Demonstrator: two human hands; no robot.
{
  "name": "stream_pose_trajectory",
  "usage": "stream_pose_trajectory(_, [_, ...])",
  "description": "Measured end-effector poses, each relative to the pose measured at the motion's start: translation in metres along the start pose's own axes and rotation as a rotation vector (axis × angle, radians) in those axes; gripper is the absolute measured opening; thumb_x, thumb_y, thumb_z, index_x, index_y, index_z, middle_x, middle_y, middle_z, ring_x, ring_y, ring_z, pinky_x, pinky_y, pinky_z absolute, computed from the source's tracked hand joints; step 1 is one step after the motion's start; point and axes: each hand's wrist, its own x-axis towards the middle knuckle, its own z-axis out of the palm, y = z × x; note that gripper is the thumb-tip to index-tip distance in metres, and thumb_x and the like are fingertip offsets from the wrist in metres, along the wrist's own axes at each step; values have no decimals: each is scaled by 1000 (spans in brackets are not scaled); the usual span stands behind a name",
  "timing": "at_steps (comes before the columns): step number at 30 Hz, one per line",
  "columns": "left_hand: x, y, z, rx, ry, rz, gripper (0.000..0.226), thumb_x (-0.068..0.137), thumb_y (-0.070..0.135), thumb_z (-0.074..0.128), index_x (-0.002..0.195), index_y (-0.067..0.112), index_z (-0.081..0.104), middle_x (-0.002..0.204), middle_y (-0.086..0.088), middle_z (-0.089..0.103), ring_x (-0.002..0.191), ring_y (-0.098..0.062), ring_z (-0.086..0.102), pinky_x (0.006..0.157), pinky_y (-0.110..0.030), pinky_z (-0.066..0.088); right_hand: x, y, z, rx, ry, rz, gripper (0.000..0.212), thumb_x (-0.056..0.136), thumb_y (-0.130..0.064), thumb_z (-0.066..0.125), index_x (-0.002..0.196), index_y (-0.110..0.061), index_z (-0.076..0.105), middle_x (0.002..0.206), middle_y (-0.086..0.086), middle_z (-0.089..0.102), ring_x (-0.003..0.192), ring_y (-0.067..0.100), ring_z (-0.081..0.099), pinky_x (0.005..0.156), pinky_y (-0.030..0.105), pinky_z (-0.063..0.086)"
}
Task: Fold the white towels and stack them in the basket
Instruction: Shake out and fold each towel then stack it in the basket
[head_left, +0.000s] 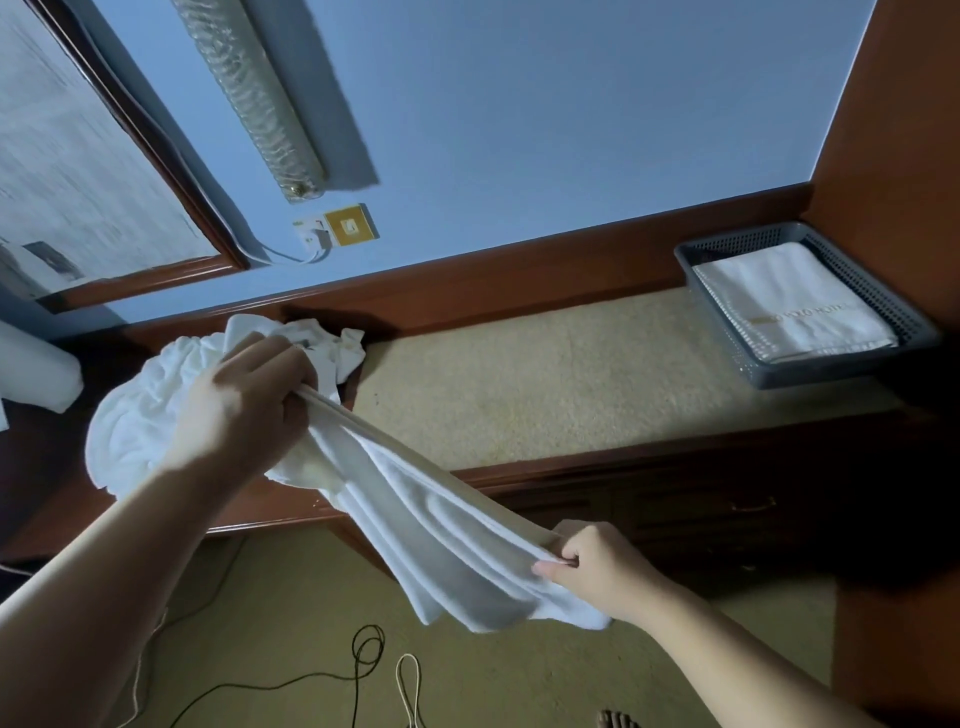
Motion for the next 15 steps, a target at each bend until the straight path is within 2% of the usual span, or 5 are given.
stream_pose_trajectory(3, [-5,-11,-3,56,-26,-42,23,75,-13,50,70,2,66,72,-8,58,72,-28,53,60,-25,33,-3,-1,-15,-80,-25,69,60,93,-45,75,53,-19,39,41,-12,41,39,6,31,49,25,29])
stream_pose_trajectory(6, [-5,-11,-4,108,-26,-67,25,75,-21,55,71,1,67,74,-9,60,73,-31,56,56,-22,30,3,0,-37,-90,106,83,65,90,-45,78,51,-20,34,42,-13,42,39,6,36,46,21,27])
stream_pose_trajectory(8, [-9,-20,4,132,-64,-108,26,70,-22,62,72,3,67,75,-9,61,75,-32,57,55,-27,34,4,1,-52,-111,97,79,65,86,-48,82,54,-21,32,45,-14,39,41,6,33,47,22,24])
stream_pose_trajectory(12, [-32,-56,33,239,-348,-123,26,68,-11,71,78,11,60,79,-7,56,77,-32,53,61,-46,49,10,-4,-90,-176,114,-34,61,83,-50,83,59,-23,33,56,-12,34,52,4,29,54,32,24])
stream_pose_trajectory(15, [-56,-78,53,333,-585,-208,43,52,-13,83,81,14,64,84,-6,56,81,-33,57,64,-50,54,19,-23,-130,-260,222,-179,28,86,-48,81,66,-39,63,66,-22,61,65,-1,56,63,29,42])
